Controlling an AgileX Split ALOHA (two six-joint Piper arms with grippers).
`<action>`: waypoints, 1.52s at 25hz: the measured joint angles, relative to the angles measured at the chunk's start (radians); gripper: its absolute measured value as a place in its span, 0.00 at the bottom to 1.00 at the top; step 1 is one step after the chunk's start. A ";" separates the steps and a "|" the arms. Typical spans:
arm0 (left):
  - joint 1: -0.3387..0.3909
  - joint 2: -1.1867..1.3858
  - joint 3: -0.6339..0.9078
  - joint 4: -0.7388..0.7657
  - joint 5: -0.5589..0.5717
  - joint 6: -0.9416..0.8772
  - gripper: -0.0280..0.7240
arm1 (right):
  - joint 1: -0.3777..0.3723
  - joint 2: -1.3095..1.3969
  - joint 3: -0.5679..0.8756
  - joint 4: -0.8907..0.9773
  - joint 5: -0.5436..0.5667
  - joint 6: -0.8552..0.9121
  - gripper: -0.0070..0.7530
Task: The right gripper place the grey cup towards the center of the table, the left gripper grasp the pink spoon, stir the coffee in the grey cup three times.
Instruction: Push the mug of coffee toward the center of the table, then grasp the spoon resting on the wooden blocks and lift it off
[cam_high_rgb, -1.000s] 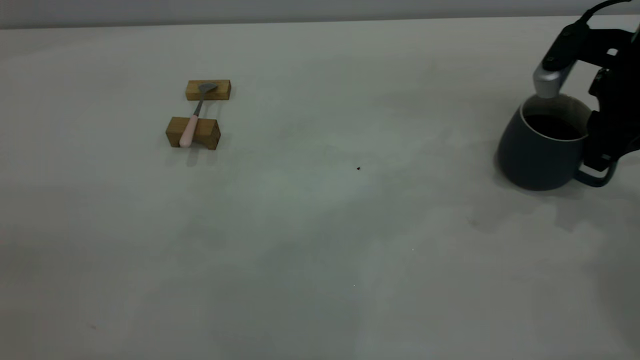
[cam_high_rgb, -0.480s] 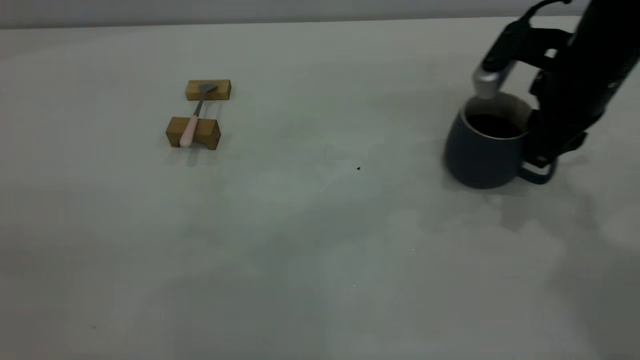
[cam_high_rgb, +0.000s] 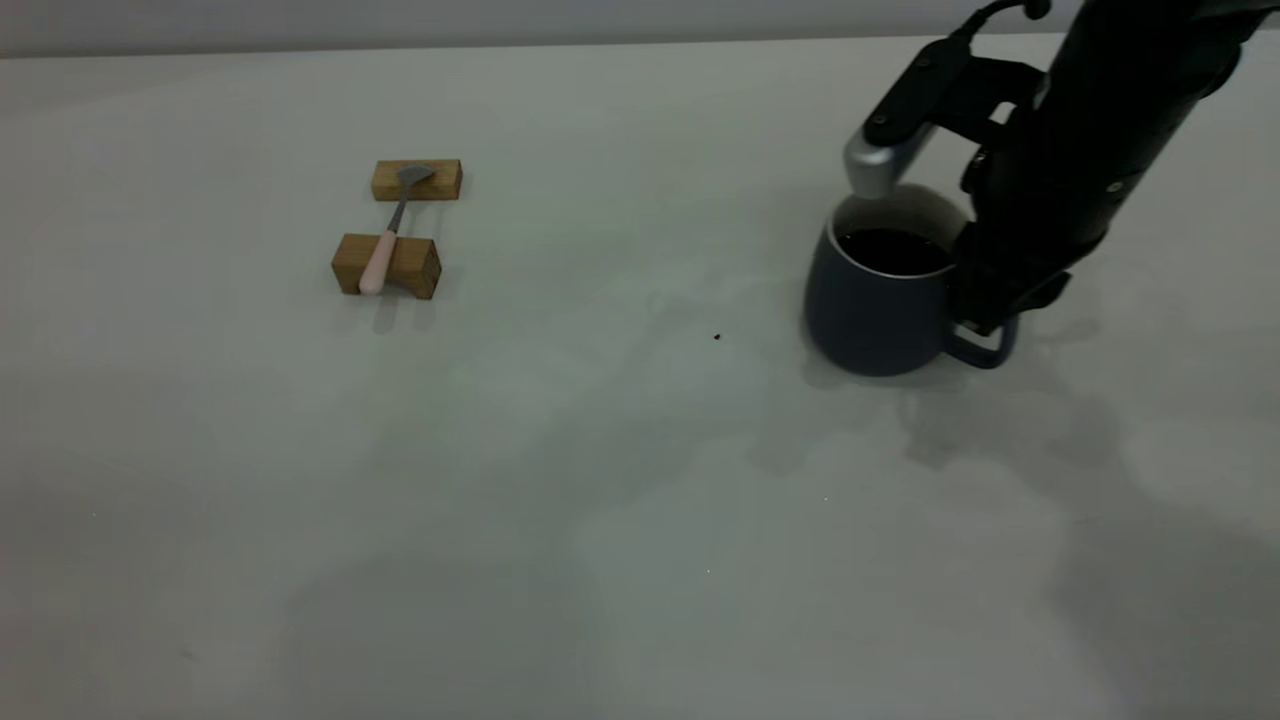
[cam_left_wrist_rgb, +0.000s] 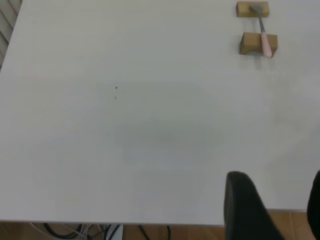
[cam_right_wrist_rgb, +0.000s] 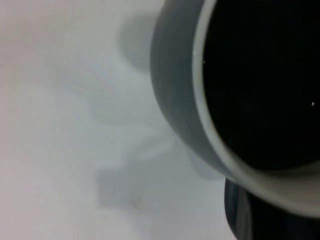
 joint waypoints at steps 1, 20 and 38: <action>0.000 0.000 0.000 0.000 0.000 0.000 0.55 | 0.007 0.000 0.000 0.007 -0.006 0.007 0.27; 0.000 0.000 0.000 0.000 0.000 0.000 0.55 | 0.025 -0.009 0.000 0.148 -0.021 0.028 0.58; 0.000 0.000 0.000 0.000 0.000 0.000 0.55 | 0.025 -0.806 0.004 -0.026 0.712 0.415 0.94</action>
